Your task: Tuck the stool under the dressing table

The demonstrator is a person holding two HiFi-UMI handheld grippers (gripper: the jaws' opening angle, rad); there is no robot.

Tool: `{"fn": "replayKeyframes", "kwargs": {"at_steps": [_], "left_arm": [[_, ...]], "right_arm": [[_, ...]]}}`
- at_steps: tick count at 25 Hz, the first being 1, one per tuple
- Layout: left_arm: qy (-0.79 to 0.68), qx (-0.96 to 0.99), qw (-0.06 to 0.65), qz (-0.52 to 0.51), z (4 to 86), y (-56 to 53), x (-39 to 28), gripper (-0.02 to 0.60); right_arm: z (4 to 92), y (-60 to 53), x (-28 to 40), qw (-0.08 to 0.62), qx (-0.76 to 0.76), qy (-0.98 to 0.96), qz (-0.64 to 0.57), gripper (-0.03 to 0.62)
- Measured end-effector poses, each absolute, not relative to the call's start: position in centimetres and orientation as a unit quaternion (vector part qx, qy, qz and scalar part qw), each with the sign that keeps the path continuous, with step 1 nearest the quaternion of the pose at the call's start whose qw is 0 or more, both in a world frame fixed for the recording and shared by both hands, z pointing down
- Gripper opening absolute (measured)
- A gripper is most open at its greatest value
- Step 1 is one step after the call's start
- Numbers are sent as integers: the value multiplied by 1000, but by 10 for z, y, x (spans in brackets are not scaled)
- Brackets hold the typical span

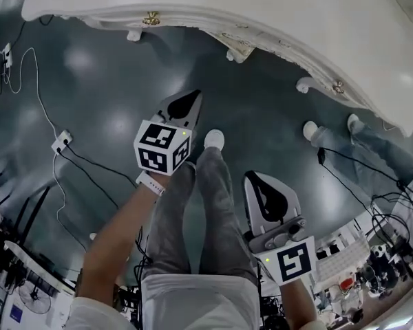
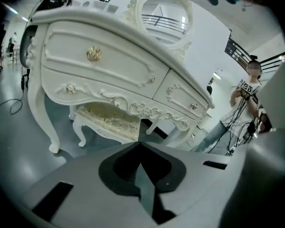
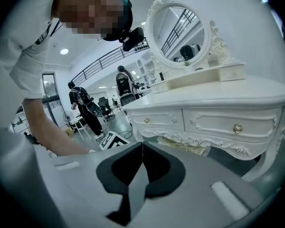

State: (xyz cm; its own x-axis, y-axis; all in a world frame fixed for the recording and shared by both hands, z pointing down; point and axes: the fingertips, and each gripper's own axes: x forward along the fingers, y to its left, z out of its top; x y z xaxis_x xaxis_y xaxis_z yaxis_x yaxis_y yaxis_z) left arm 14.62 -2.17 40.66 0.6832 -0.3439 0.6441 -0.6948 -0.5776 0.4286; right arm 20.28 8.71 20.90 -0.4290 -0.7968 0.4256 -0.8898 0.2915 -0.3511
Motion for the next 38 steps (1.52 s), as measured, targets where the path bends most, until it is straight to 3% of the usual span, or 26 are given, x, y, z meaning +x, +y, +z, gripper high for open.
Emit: {"fn": "replayKeyframes", "kwargs": {"at_steps": [15, 38], "left_arm": [[-330, 872, 274, 236, 236, 19, 124, 9], [-363, 886, 218, 189, 43, 83, 97, 9]], "right_arm": [[134, 89, 219, 96, 545, -796, 245, 12], [33, 133, 237, 101, 547, -802, 218, 11]]}}
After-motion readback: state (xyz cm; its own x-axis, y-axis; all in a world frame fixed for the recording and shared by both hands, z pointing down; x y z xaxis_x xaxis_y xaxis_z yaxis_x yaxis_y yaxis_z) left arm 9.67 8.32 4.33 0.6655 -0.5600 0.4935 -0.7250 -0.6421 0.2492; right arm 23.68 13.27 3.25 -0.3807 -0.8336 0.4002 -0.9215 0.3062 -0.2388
